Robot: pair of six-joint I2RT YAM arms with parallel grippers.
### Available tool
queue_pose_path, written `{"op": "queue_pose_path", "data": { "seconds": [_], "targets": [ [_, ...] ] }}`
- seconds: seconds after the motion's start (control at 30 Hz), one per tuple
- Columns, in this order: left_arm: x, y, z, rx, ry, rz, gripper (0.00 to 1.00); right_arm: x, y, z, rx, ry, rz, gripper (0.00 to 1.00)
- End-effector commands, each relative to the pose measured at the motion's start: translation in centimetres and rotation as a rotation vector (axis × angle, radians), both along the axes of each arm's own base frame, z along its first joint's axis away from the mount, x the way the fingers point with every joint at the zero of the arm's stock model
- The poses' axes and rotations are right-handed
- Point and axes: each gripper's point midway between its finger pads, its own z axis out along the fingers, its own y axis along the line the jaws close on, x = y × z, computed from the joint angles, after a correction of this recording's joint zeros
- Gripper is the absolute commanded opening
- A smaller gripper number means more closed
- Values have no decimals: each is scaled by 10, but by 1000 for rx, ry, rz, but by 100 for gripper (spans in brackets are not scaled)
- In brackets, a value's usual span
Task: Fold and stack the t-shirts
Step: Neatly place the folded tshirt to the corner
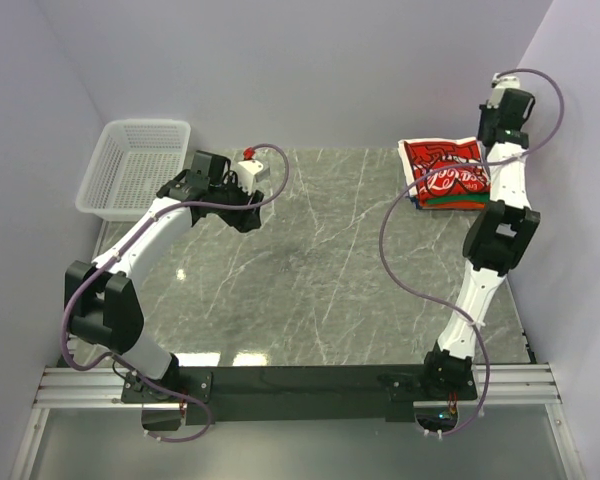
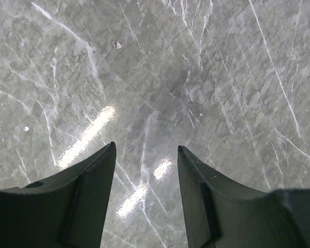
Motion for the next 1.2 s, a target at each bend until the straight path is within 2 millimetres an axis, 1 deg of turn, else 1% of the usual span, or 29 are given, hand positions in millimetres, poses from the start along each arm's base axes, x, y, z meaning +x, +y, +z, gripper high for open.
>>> {"op": "queue_pose_path", "data": {
  "seconds": [0.0,0.03,0.07,0.1,0.13,0.17,0.2,0.23,0.27,0.3,0.33,0.37,0.43,0.47,0.5,0.6,0.7,0.77,0.8,0.87,0.9,0.93,0.97,1.0,1.03,1.07,1.1,1.13,1.17],
  "targets": [
    [6,-4,14,-38,-27,-8,56,16,25,-42,31,52,73,0],
    [6,-4,13,-38,-25,-9,56,18,29,-52,39,52,98,0],
    [7,-3,13,-38,-24,-6,56,24,28,-52,23,29,107,0],
    [7,-3,11,-36,-19,-4,56,26,28,-57,12,31,120,0],
    [8,-3,10,-34,-16,-3,56,31,28,-55,-23,26,140,0],
    [8,-2,9,-32,-15,-1,56,33,28,-68,-36,45,146,0],
    [9,-1,8,-31,-14,0,56,36,25,-69,-57,47,145,0],
    [9,0,7,-30,-11,3,56,37,20,-71,-97,55,135,0],
    [10,0,7,-30,-7,5,56,39,15,-85,-111,77,123,0],
    [10,0,6,-29,-5,3,56,42,11,-83,-133,71,109,0],
    [11,0,8,-33,-6,6,56,42,2,-86,-168,85,71,0],
    [12,0,8,-32,-8,6,56,42,-4,-97,-183,100,50,0],
    [13,0,7,-32,-4,5,56,44,-14,-97,-232,98,14,0],
    [13,0,5,-31,1,7,56,42,-21,-103,-251,112,-14,0],
    [14,0,5,-29,2,6,55,42,-22,-109,-264,125,-17,0],
    [16,0,2,-30,7,7,55,39,-31,-114,-302,137,-47,0],
    [16,0,1,-34,12,5,55,38,-41,-108,-330,112,-92,0],
    [17,1,-1,-26,15,10,55,40,-46,-101,-352,94,-116,2],
    [16,1,-2,-24,21,12,55,39,-51,-95,-365,83,-135,2],
    [17,3,-2,-24,22,16,55,36,-57,-87,-387,79,-166,3],
    [17,4,0,-25,18,18,56,34,-57,-89,-396,92,-169,3],
    [18,5,3,-27,15,23,56,32,-62,-70,-417,52,-196,3],
    [18,6,6,-29,9,27,56,29,-62,-63,-416,42,-201,3],
    [18,7,10,-30,1,34,56,25,-60,-64,-406,49,-197,3],
    [19,10,13,-32,-3,43,57,21,-55,-39,-389,5,-198,4],
    [19,11,19,-36,-15,44,57,18,-51,-33,-372,-1,-189,11],
    [19,13,22,-36,-20,52,58,14,-46,-33,-348,8,-173,16],
    [20,15,27,-38,-30,64,67,8,-34,-13,-315,-16,-163,19],
    [19,18,33,-46,-42,75,78,5,-26,-7,-298,-13,-148,22]
  ]
}}
